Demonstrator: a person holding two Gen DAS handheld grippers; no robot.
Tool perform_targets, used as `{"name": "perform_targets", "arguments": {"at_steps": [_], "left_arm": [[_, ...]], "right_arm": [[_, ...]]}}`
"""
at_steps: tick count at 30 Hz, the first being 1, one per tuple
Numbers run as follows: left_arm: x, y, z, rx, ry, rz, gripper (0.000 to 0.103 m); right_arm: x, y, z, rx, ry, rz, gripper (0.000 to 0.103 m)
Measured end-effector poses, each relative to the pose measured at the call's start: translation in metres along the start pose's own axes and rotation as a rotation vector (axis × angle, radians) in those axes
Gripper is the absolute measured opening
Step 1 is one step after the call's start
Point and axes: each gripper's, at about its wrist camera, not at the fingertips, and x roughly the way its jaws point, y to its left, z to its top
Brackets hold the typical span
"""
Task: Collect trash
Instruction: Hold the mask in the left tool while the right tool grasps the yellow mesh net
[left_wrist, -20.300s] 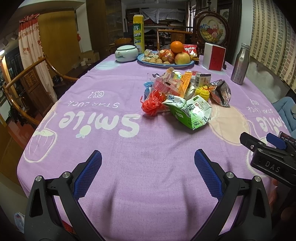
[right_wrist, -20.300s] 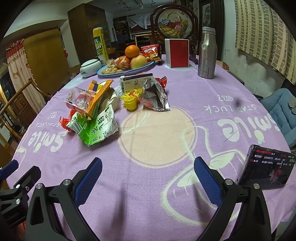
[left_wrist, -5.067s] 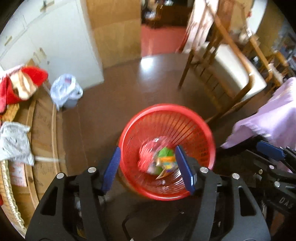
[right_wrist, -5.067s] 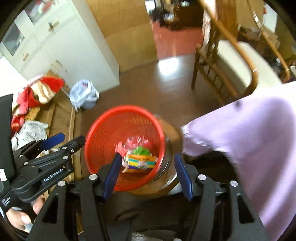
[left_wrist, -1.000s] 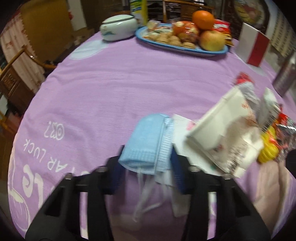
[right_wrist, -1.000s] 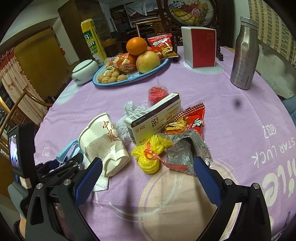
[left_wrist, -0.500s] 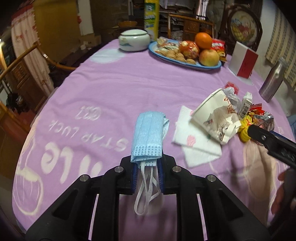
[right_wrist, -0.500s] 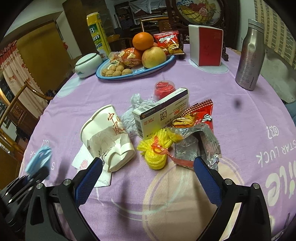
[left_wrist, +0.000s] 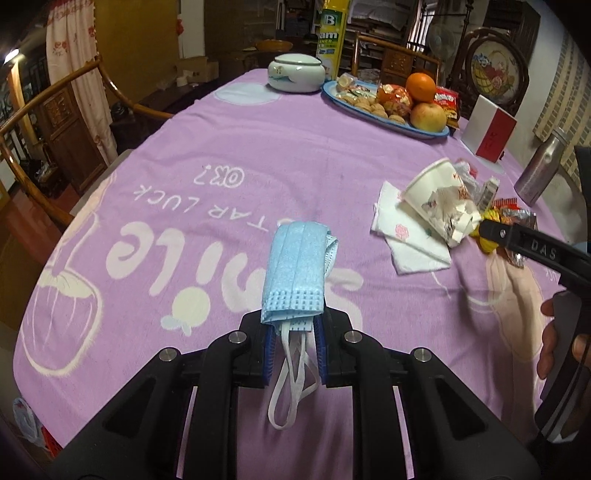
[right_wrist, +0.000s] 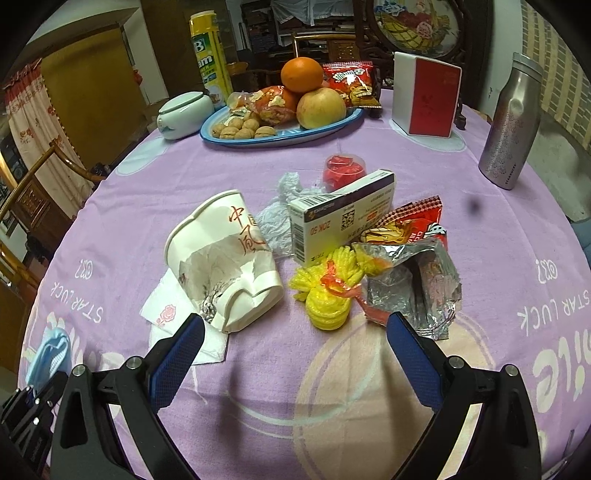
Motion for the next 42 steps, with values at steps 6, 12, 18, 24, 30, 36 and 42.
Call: {"name": "perform_targets", "arguments": {"at_steps": [6, 12, 18, 24, 30, 36, 42], "left_arm": [[0.003, 0.003, -0.005, -0.005, 0.014, 0.004, 0.019], [0.004, 0.003, -0.007, -0.003, 0.020, 0.001, 0.019], [0.007, 0.001, -0.008, 0.001, 0.029, -0.001, 0.019], [0.008, 0.001, -0.008, 0.002, 0.033, -0.002, 0.020], [0.008, 0.003, -0.008, -0.001, 0.035, -0.002, 0.020], [0.007, 0.008, -0.008, -0.011, 0.030, -0.002, 0.020], [0.008, 0.010, -0.006, 0.000, 0.024, 0.015, 0.020]], "right_arm": [[0.002, 0.004, -0.001, -0.016, 0.008, 0.002, 0.097], [0.002, 0.004, -0.001, -0.016, 0.009, 0.002, 0.097], [0.002, 0.005, -0.001, -0.015, 0.015, 0.012, 0.097], [0.003, 0.005, -0.001, -0.014, 0.016, 0.011, 0.097], [0.005, 0.006, -0.003, -0.015, 0.019, 0.009, 0.097], [0.004, 0.002, -0.001, -0.010, 0.040, 0.037, 0.097], [-0.010, -0.022, 0.009, 0.059, 0.001, 0.072, 0.097]]}}
